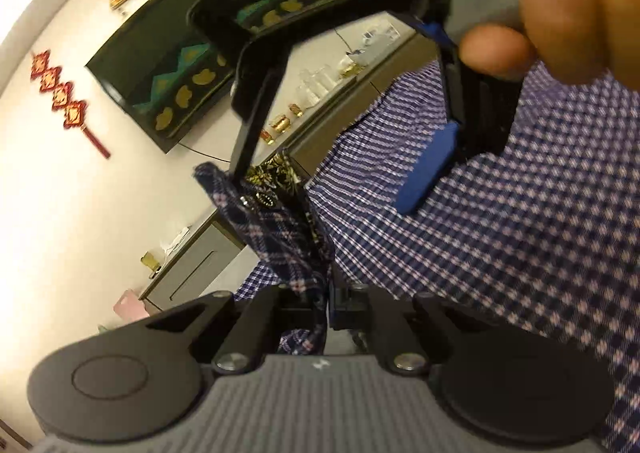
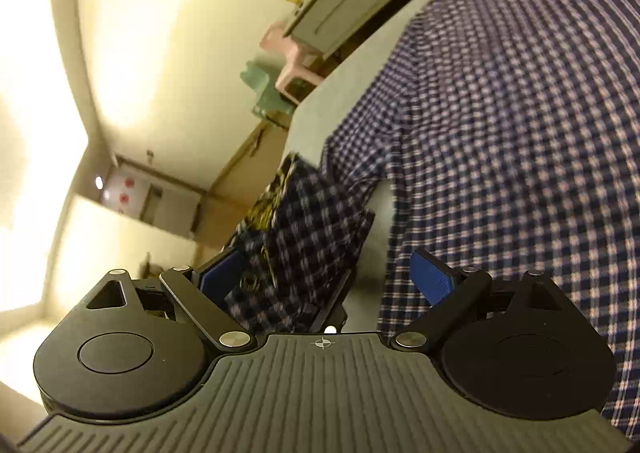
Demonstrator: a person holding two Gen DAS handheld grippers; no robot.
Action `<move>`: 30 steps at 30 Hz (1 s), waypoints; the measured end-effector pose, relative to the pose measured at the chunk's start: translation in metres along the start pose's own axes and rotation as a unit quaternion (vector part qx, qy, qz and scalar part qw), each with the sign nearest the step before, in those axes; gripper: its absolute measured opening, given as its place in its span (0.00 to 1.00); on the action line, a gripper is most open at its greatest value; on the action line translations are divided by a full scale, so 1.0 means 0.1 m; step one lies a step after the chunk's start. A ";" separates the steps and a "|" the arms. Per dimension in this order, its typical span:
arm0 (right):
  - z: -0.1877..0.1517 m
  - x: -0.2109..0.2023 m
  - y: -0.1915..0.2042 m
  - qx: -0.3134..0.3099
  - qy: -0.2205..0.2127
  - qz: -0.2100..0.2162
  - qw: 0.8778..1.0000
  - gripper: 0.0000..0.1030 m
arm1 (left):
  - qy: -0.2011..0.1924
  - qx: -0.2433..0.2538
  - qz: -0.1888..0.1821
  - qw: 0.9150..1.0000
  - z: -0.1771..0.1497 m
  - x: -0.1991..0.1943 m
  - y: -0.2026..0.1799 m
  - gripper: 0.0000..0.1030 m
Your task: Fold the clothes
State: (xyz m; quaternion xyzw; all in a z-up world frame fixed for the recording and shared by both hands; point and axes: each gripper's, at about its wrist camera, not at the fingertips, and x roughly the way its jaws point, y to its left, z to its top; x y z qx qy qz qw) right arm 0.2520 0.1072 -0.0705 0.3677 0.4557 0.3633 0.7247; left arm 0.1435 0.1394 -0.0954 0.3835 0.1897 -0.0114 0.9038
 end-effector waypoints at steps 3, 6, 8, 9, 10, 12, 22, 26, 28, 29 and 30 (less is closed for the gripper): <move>0.00 -0.03 -0.14 0.035 -0.010 0.028 0.999 0.89 | 0.006 0.014 -0.001 1.000 -0.04 0.05 -0.04 0.05; 0.01 -0.02 -0.22 0.058 -0.014 0.051 0.997 0.91 | 0.003 0.034 0.000 0.999 -0.05 0.07 -0.11 0.05; 0.02 0.05 -0.22 0.056 -0.003 0.046 0.997 0.91 | -0.002 0.041 0.001 0.999 -0.05 0.07 -0.15 0.05; 0.00 0.09 -0.21 0.052 0.006 0.038 0.998 0.89 | -0.005 0.040 0.002 0.999 -0.08 0.04 -0.16 0.05; -0.02 0.13 -0.20 0.046 0.016 0.029 0.998 0.86 | -0.008 0.039 0.004 0.999 -0.10 0.03 -0.17 0.05; -0.05 0.21 -0.17 0.035 0.037 0.012 0.999 0.55 | -0.006 0.035 0.003 0.999 -0.10 0.07 -0.13 0.05; 0.31 -0.43 0.62 -0.142 -0.056 -0.039 0.988 0.05 | 0.008 -0.023 -0.015 1.000 -0.06 -0.48 0.06 0.31; 0.56 -1.38 0.76 -0.218 -0.146 -0.111 0.959 0.05 | 0.051 -0.090 -0.054 0.993 0.05 -0.81 0.19 0.39; 0.65 -1.68 0.59 -0.227 -0.155 -0.160 0.948 0.05 | 0.093 -0.109 -0.066 0.988 0.04 -0.93 0.10 0.43; 0.69 -1.77 0.45 -0.225 -0.151 -0.181 0.946 0.05 | 0.113 -0.118 -0.071 0.984 0.04 -0.99 0.05 0.43; 0.71 -1.84 0.33 -0.225 -0.146 -0.198 0.943 0.05 | 0.134 -0.122 -0.058 0.982 0.03 -1.04 -0.02 0.43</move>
